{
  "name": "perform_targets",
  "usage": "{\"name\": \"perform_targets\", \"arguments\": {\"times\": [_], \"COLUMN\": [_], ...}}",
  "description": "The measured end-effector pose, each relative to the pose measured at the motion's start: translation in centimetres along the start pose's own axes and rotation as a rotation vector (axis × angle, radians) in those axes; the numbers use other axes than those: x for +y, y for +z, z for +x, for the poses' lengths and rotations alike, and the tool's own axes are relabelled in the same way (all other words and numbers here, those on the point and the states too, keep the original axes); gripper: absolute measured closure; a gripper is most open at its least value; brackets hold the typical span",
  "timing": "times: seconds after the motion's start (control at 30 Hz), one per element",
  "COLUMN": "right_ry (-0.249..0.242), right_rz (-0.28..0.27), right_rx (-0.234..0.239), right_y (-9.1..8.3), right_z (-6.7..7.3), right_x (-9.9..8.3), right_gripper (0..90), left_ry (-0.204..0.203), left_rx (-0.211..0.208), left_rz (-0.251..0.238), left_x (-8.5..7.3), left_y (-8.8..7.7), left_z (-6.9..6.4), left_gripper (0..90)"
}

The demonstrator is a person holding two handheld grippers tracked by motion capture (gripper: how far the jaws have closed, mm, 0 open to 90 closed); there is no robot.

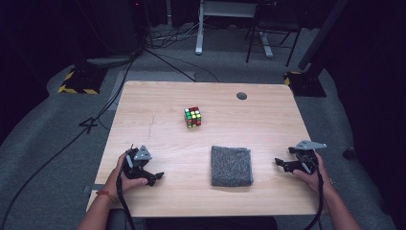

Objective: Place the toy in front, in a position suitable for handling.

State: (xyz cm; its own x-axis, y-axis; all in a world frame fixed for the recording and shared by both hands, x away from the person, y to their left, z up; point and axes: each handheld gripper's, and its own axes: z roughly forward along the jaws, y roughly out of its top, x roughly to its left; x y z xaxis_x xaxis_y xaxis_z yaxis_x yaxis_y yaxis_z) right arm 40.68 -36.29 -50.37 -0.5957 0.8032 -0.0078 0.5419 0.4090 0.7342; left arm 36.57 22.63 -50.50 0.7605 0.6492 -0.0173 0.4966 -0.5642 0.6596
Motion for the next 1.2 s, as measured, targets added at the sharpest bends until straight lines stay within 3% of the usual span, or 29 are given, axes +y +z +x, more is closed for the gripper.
{"name": "perform_targets", "arguments": {"times": [0.17, 0.3, 0.47, 0.6, 0.67, 0.7, 0.9, 0.93, 1.2], "right_ry": [-0.004, 0.002, -0.048, -0.127, -0.141, -0.175, -0.246, -0.268, -0.343], "right_rz": [0.009, -0.032, -0.073, -0.09, -0.094, -0.097, -0.102, -0.097, -0.054], "right_rx": [0.003, 0.04, 0.075, 0.131, 0.147, 0.167, 0.229, 0.259, 0.323], "right_y": [-0.2, -0.8, -1.4, -1.3, -1.2, -1.0, 0.0, 0.5, 2.4], "right_z": [0.0, 0.2, 1.8, 4.4, 5.0, 6.1, 8.8, 9.8, 12.5], "right_x": [0.1, 0.6, 1.9, 3.4, 3.7, 4.3, 5.7, 6.1, 6.7], "right_gripper": [17.3, 18.1, 20.5, 23.2, 23.3, 24.0, 25.6, 25.9, 28.5], "left_ry": [-0.005, -0.006, -0.006, -0.009, -0.012, -0.013, -0.014, -0.015, -0.02], "left_rx": [-0.001, 0.0, 0.0, 0.003, 0.006, 0.007, 0.008, 0.009, 0.02], "left_rz": [-0.001, -0.002, -0.002, -0.002, -0.003, -0.003, -0.002, -0.002, -0.001], "left_x": [0.0, 0.0, 0.0, 0.0, 0.0, 0.0, 0.0, 0.0, 0.1], "left_y": [0.0, 0.0, 0.0, 0.0, 0.0, 0.0, 0.0, 0.0, 0.1], "left_z": [-0.1, -0.1, -0.1, -0.1, -0.2, -0.2, -0.2, -0.2, -0.3], "left_gripper": [0.2, 0.2, 0.2, 0.2, 0.2, 0.2, 0.2, 0.2, 0.1]}}
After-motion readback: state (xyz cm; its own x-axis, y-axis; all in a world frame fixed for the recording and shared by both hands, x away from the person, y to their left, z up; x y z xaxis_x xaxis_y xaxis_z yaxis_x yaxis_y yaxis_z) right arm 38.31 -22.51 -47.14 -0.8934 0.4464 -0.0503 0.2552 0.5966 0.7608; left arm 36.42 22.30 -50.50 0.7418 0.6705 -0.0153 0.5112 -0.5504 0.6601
